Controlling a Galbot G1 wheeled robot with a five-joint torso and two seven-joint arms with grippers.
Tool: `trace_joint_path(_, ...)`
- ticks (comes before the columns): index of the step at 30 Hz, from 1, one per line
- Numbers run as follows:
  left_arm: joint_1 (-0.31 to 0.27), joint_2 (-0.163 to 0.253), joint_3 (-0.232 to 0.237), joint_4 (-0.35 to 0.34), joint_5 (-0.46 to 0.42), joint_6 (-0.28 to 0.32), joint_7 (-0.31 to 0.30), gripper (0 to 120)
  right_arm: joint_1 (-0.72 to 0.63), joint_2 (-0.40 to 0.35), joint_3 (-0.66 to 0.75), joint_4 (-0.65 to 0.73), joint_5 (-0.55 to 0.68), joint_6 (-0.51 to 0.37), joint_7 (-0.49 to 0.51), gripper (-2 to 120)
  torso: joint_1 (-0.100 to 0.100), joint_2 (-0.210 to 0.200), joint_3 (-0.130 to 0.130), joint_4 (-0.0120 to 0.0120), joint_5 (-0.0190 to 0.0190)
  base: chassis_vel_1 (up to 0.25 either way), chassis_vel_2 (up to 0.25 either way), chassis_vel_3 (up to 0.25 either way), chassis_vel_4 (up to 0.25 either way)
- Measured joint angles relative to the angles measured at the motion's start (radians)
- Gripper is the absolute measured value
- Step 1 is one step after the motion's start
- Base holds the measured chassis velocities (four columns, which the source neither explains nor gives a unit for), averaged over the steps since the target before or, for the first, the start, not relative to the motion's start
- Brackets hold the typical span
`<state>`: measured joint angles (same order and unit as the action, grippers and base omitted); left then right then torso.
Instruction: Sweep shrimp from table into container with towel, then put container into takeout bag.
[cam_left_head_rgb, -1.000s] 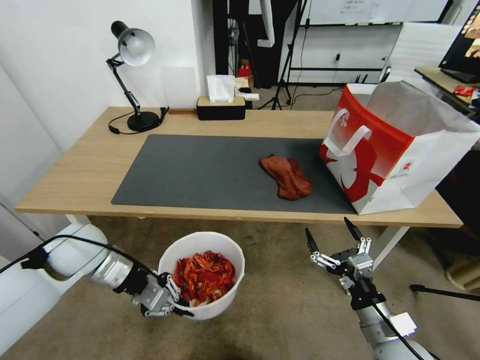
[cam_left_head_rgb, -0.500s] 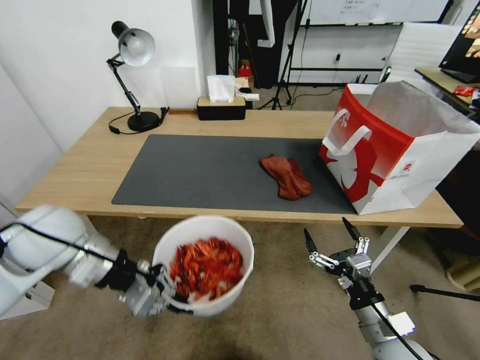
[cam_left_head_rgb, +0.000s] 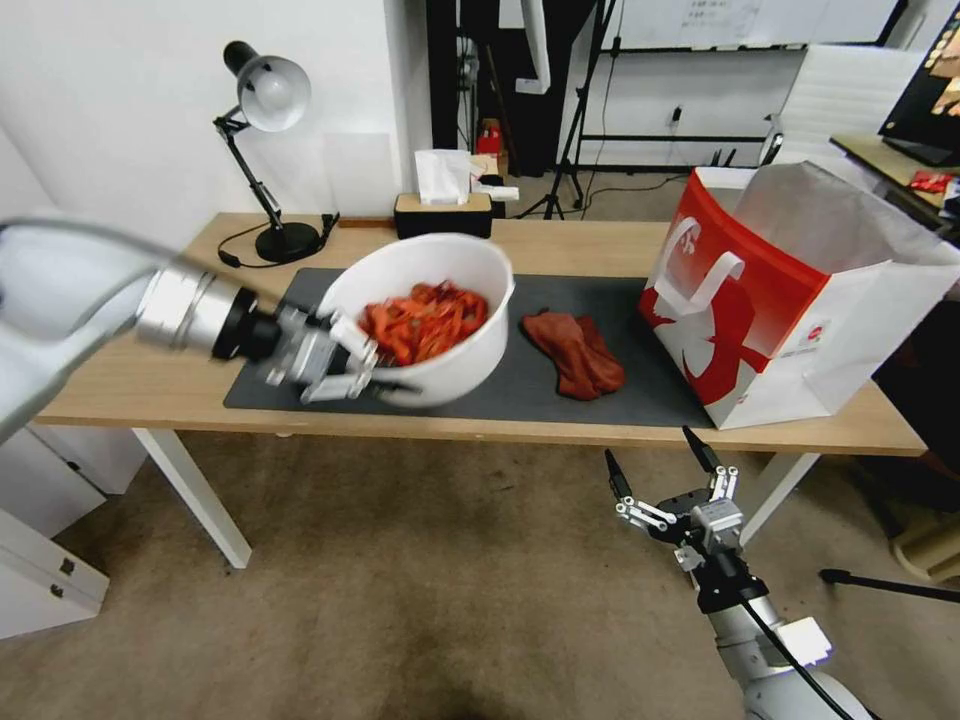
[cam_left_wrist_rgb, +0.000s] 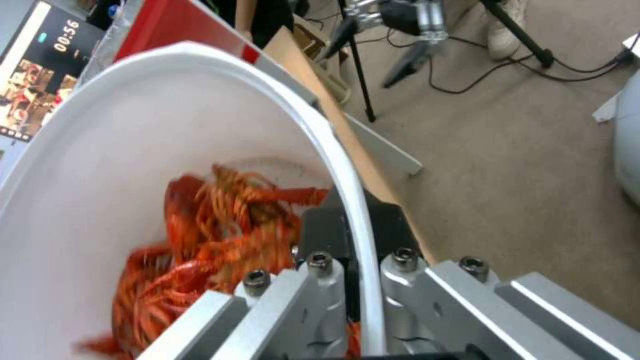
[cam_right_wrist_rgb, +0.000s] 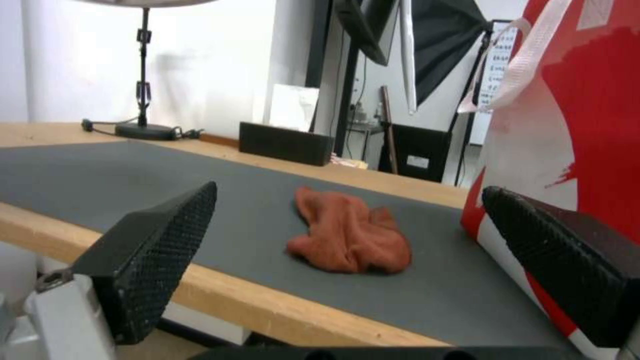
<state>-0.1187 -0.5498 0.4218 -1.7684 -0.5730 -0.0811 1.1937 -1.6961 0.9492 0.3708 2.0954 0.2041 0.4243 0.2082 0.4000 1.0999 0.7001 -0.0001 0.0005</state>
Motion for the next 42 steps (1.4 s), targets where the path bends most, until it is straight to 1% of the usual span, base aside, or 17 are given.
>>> trace_joint_path(1,0.0,0.0,0.0,0.0,0.0,0.0,0.0,0,0.0,0.0,0.0,0.0,0.0,0.0,0.0,100,0.0,0.0,0.0,0.0,0.0,0.0,0.0,0.0,0.0)
trace_joint_path(2,-0.127,-0.077,0.092,0.086,-0.005,0.006,0.0,0,0.005,0.007,0.0,0.001,-0.007,-0.001,0.0,100,0.0,0.0,0.0,-0.0002,-0.0003,0.0,0.0,0.0,0.0)
trace_joint_path(3,-0.127,-0.077,0.092,0.086,-0.005,0.006,0.0,0,0.005,0.007,0.0,0.001,-0.007,-0.001,0.0,100,0.0,0.0,0.0,-0.0002,-0.0003,0.0,0.0,0.0,0.0)
trace_joint_path(5,-0.224,-0.164,0.159,0.175,-0.006,0.007,0.002,0,0.009,0.012,-0.001,0.001,-0.011,-0.002,-0.001,100,0.0,0.0,0.0,0.0003,0.0,0.0,0.0,0.0,0.0)
trace_joint_path(6,-0.224,-0.164,0.159,0.175,-0.006,0.007,0.002,0,0.009,0.012,-0.001,0.001,-0.011,-0.002,-0.001,100,0.0,0.0,0.0,0.0003,0.0,0.0,0.0,0.0,0.0)
trace_joint_path(8,-0.292,-0.269,0.207,0.26,-0.007,0.007,0.006,0,0.011,0.017,0.0,0.001,-0.013,-0.002,-0.001,100,0.0,0.0,0.0,0.0005,-0.0005,0.0,0.0,0.0,0.0)
trace_joint_path(9,-0.292,-0.269,0.207,0.26,-0.007,0.007,0.006,0,0.011,0.017,0.0,0.001,-0.013,-0.002,-0.001,100,0.0,0.0,0.0,0.0005,-0.0005,0.0,0.0,0.0,0.0)
trace_joint_path(12,-0.376,-0.445,0.261,0.39,-0.011,0.0,0.019,0,0.012,0.023,0.005,0.001,-0.014,-0.002,-0.002,100,0.0,0.0,0.0,-0.0008,0.0003,0.0,0.0,0.0,0.0)
trace_joint_path(15,-0.395,-0.485,0.275,0.424,-0.014,-0.002,0.019,0,0.013,0.026,0.007,0.001,-0.014,-0.002,-0.002,100,0.0,0.0,0.0,-0.0005,0.0002,0.0,0.0,0.0,0.0)
trace_joint_path(21,-0.488,-0.644,0.326,0.601,-0.023,-0.015,0.019,0,0.019,0.03,0.009,-0.003,-0.014,0.0,-0.005,100,0.0,0.0,0.0,0.0005,-0.0004,0.0,0.0,0.0,0.0)
trace_joint_path(24,-0.506,-0.679,0.334,0.63,-0.024,-0.015,0.018,0,0.022,0.031,0.009,-0.002,-0.014,0.0,-0.006,100,0.0,0.0,0.0,0.0003,-0.0003,0.0,0.0,0.0,0.0)
trace_joint_path(26,-0.526,-0.739,0.346,0.674,-0.028,-0.015,0.017,0,0.024,0.031,0.009,-0.001,-0.014,0.0,-0.007,100,0.0,0.0,0.0,-0.0001,0.0,0.0,0.0,0.0,0.0)
trace_joint_path(28,-0.527,-0.746,0.347,0.679,-0.028,-0.016,0.017,0,0.024,0.031,0.009,0.0,-0.014,0.0,-0.007,100,0.0,0.0,0.0,-0.0001,0.0,0.0,0.0,0.0,0.0)
trace_joint_path(31,-0.538,-0.803,0.35,0.726,-0.028,-0.025,0.016,0,0.025,0.031,0.009,0.001,-0.014,0.0,-0.008,100,0.0,0.0,0.0,0.0,-0.0002,0.0,0.0,0.0,0.0)
trace_joint_path(34,-0.566,-0.895,0.35,0.8,-0.024,-0.034,0.017,0,0.029,0.034,0.006,0.002,-0.013,0.001,-0.01,100,0.0,0.0,0.0,-0.0001,-0.0001,0.0,0.0,0.0,0.0)
trace_joint_path(37,-0.572,-0.92,0.348,0.827,-0.023,-0.038,0.018,0,0.03,0.036,0.005,0.002,-0.013,0.002,-0.011,100,0.0,0.0,0.0,0.0,-0.0001,0.0,0.0,0.0,0.0)
trace_joint_path(42,-0.586,-1.025,0.331,0.957,-0.004,-0.062,0.022,0,0.034,0.043,0.002,0.003,-0.013,0.003,-0.014,100,0.0,0.0,0.0,0.0001,-0.0003,0.0,0.0,0.0,0.0)
